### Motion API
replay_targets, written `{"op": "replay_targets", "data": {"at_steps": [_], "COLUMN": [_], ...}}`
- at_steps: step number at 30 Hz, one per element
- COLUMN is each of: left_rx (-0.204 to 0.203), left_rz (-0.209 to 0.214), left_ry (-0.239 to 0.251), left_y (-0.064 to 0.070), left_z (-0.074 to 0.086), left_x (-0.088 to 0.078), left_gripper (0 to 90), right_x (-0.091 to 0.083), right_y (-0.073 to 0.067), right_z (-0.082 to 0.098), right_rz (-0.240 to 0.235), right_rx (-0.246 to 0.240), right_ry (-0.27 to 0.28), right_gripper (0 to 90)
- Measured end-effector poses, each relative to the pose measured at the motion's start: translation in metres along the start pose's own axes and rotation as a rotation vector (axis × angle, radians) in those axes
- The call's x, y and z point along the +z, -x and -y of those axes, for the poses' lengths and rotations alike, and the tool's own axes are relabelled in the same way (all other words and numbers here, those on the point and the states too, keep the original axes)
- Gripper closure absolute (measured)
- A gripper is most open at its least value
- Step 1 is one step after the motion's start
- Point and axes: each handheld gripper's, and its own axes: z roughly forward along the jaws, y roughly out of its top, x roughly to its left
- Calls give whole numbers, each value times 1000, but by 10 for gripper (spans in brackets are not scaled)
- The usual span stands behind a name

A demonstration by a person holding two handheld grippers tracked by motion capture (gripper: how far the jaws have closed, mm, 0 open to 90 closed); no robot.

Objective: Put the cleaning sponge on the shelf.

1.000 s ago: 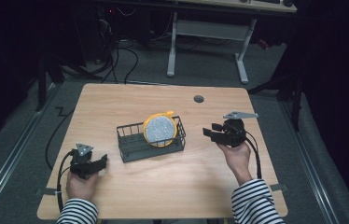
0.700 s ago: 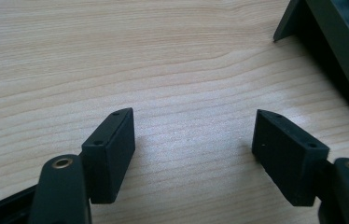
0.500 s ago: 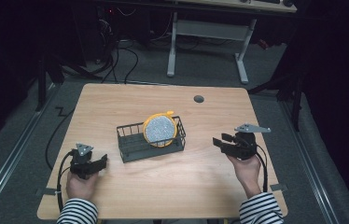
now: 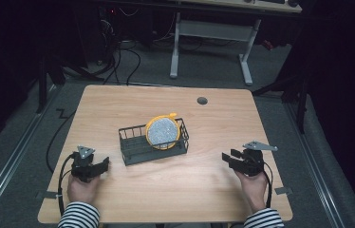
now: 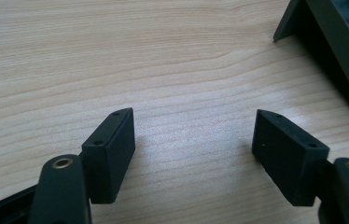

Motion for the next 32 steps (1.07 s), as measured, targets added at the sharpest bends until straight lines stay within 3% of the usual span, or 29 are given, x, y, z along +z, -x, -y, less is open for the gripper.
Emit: {"op": "replay_targets", "data": {"at_steps": [15, 19, 24, 32], "left_rx": [0, 2, 2, -1], "left_rz": [0, 0, -1, 5], "left_ry": [0, -2, -2, 0], "left_y": [0, 0, 0, 0], "left_z": [0, 0, 0, 0], "left_x": [0, 0, 0, 0], "left_gripper": [306, 306, 306, 309], "right_x": [15, 20, 24, 25], "right_y": [5, 8, 4, 5], "right_z": [35, 39, 46, 46], "right_rz": [128, 137, 196, 194], "right_rx": [-42, -39, -95, -82], "right_ry": [-19, -39, -60, -63], "right_gripper": [481, 434, 398, 367]}}
